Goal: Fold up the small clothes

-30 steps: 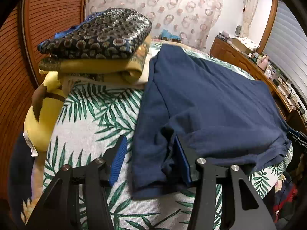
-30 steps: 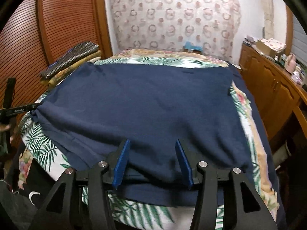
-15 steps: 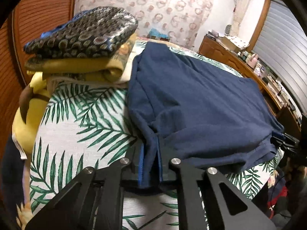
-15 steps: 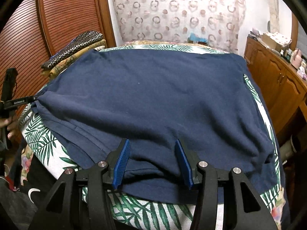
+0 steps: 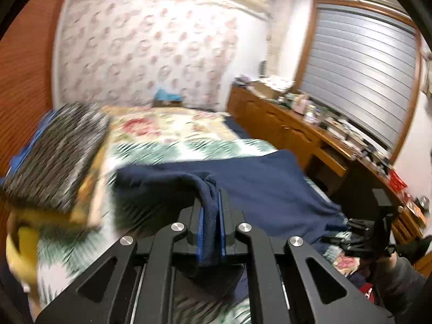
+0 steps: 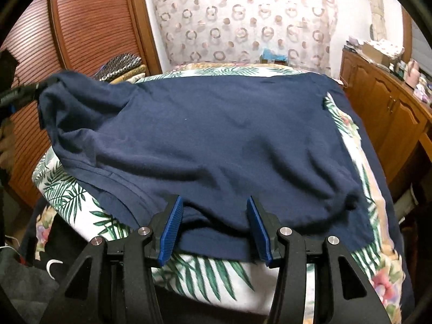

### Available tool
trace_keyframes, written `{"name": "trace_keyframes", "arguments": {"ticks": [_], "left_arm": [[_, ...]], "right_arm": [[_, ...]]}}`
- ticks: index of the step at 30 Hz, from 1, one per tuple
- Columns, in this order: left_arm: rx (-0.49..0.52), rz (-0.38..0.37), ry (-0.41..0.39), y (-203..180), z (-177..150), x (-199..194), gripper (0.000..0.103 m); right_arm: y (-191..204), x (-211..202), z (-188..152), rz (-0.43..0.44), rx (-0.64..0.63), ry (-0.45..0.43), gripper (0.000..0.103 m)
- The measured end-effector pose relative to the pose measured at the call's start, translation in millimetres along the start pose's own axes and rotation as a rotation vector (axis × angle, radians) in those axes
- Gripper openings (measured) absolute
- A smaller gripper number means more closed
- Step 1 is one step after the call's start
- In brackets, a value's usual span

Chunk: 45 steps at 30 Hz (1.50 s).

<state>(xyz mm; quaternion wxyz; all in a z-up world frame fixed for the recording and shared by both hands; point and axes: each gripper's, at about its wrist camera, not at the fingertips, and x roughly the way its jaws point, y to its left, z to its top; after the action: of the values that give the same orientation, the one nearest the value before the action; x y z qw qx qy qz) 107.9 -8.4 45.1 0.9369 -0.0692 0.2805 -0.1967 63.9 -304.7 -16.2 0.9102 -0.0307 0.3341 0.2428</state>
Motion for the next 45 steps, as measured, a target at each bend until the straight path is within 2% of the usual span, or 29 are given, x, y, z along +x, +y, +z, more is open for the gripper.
{"name": "trace_keyframes", "arguments": {"ticks": [4, 10, 19, 23, 29, 31, 33, 34, 37, 42, 44, 45], "left_arm": [[0.074, -0.076, 0.013, -43.6, 23.8, 25.1, 0.010], [0.151, -0.174, 0.056, -101.5, 42.0, 60.7, 0.010], [0.246, -0.296, 0.105, -179.5, 60.8, 81.0, 0.010], [0.278, -0.319, 0.117, -205.2, 62.6, 85.8, 0.010], [0.298, -0.266, 0.173, -207.0, 49.4, 107.3, 0.010], [0.279, -0.274, 0.178, -200.7, 46.5, 107.1, 0.010], [0.256, -0.280, 0.175, -193.0, 46.8, 103.8, 0.019], [0.244, -0.276, 0.166, -188.5, 47.1, 100.2, 0.029], [0.228, -0.255, 0.147, -176.2, 44.6, 91.3, 0.046], [0.214, -0.189, 0.145, -147.2, 32.7, 85.3, 0.052], [0.223, -0.144, 0.143, -136.8, 25.4, 84.3, 0.063], [0.227, -0.117, 0.143, -130.3, 20.5, 84.1, 0.064]], "right_arm": [[-5.7, -13.6, -8.0, -0.026, 0.021, -0.018, 0.051], [-9.2, -31.0, -17.5, -0.054, 0.050, -0.054, 0.051], [-11.7, -51.2, -37.6, -0.078, 0.088, -0.092, 0.051], [-7.6, -54.2, -43.7, -0.081, 0.100, -0.092, 0.051], [-3.0, -54.6, -50.0, -0.080, 0.112, -0.088, 0.051], [-0.2, -54.0, -51.4, -0.083, 0.114, -0.086, 0.051], [-3.2, -56.3, -49.4, -0.086, 0.116, -0.084, 0.051], [-3.2, -57.0, -48.8, -0.087, 0.117, -0.084, 0.051], [-2.2, -60.3, -46.3, -0.091, 0.117, -0.090, 0.051], [0.2, -65.1, -44.2, -0.093, 0.113, -0.100, 0.051], [-0.7, -65.7, -42.4, -0.093, 0.109, -0.104, 0.051], [1.6, -65.8, -40.5, -0.091, 0.104, -0.106, 0.051]]}}
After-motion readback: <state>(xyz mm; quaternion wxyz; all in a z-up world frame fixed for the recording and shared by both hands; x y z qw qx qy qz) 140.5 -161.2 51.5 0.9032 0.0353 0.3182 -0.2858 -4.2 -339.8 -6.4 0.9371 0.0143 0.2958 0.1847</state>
